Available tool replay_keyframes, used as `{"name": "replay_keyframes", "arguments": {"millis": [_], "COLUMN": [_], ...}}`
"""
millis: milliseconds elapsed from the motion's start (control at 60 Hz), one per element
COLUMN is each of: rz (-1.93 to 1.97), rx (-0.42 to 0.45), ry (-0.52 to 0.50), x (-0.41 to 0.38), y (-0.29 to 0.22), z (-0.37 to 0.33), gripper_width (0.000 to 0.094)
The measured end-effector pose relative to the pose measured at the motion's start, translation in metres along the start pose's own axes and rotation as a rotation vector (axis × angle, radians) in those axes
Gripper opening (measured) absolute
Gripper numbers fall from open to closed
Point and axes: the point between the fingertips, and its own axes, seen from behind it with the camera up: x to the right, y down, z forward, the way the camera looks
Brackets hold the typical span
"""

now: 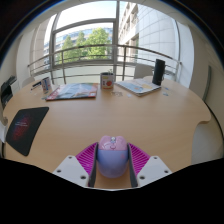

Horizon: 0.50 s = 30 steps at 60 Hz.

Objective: Arrange mouse

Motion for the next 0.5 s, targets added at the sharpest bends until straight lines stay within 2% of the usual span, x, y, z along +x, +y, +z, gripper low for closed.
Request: {"name": "replay_keyframes", "arguments": {"millis": [117,200,367,500], "rz": [0.015,0.032,0.121,0.144], "rx": [-0.023,0.012,0.21,0.39], "ry": [0.061,0.126,0.233,0.189], "x": [0.002,0.008,-0.018,-0.11], "y": [-0.004,-0.022,-0.136,-0.238], "z": [-0.003,-0.016,-0.087,-0.139], "gripper_width": [0.0425,0.0425,0.0424,0.0424]}}
